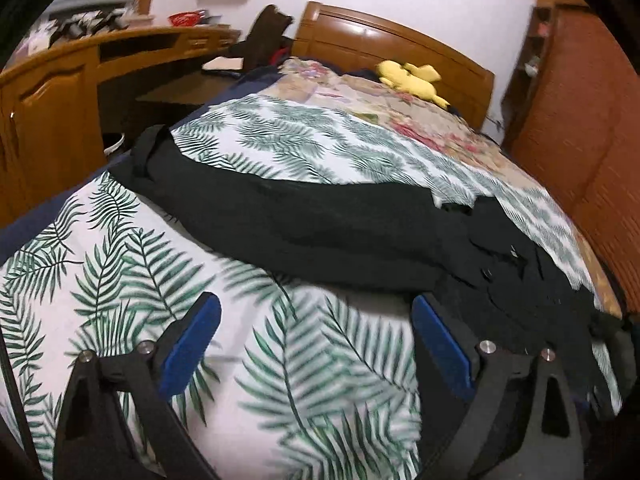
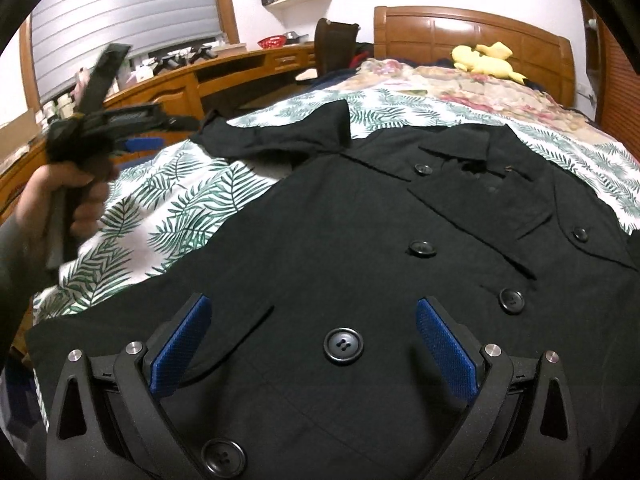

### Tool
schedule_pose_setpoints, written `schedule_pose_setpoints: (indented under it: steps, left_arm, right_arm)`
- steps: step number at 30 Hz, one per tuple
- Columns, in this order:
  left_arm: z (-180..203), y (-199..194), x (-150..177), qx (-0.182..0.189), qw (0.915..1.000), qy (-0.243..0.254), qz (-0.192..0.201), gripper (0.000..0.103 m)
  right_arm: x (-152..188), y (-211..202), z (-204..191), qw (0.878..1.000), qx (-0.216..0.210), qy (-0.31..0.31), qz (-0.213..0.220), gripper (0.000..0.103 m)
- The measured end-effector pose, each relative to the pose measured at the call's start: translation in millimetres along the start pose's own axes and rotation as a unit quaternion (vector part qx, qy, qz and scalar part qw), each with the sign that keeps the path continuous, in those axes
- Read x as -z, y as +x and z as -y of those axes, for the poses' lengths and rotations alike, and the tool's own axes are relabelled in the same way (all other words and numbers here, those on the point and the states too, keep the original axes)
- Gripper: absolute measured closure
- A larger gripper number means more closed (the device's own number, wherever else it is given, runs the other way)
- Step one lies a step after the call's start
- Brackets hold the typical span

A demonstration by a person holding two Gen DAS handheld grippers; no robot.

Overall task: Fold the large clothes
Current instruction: 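Lower the left gripper onto the coat's side edge and grasp it, then lift the grasped coat side with the left gripper and fold it over the body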

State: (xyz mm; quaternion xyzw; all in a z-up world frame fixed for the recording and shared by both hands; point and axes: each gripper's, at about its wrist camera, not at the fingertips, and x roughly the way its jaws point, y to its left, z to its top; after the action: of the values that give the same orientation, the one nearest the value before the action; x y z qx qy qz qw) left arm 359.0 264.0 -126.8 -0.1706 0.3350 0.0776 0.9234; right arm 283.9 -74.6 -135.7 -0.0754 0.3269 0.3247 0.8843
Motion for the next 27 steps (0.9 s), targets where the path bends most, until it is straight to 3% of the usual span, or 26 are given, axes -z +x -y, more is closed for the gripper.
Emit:
schedule_pose_setpoints:
  steps: [10,12,14,19,23,24,27]
  left_arm:
    - [-36.9,69.5,-23.0,-0.042,0.9959,-0.064,-0.047,0.029]
    - [-48.2,82.5,-22.1,-0.036,0.9931,-0.093,-0.063,0.040]
    - [-59.5,92.3,-16.3,-0.018,0.9885,-0.131,-0.073,0.043]
    - [-54.6,98.8,-13.1,-0.016,0.9898,-0.126,-0.066,0.057]
    - [-49.3,107.5,-21.5,-0.017,0.9909,-0.115,-0.068,0.098]
    - [-47.0,107.8,-23.8,-0.020,0.9912,-0.112,-0.067,0.103]
    - [-33.3,97.3,-31.5,-0.032,0.9935,-0.096,-0.053,0.103]
  right_arm:
    - [1.2,0.9,-2.8,1.000,0.002,-0.007,-0.003,0.000]
    - [1.5,1.3,-3.7,1.000,0.003,-0.007,-0.003,0.000]
    - [1.9,1.5,-4.3,1.000,0.003,-0.009,-0.004,0.000]
    - [2.5,2.0,-6.6,1.000,0.005,-0.011,-0.004,0.000]
    - [2.7,1.8,-6.9,1.000,0.006,-0.012,-0.004,0.000]
    - [2.5,1.9,-6.8,1.000,0.006,-0.012,-0.004,0.000]
    - [2.7,1.6,-7.1,1.000,0.007,-0.013,-0.003,0.000]
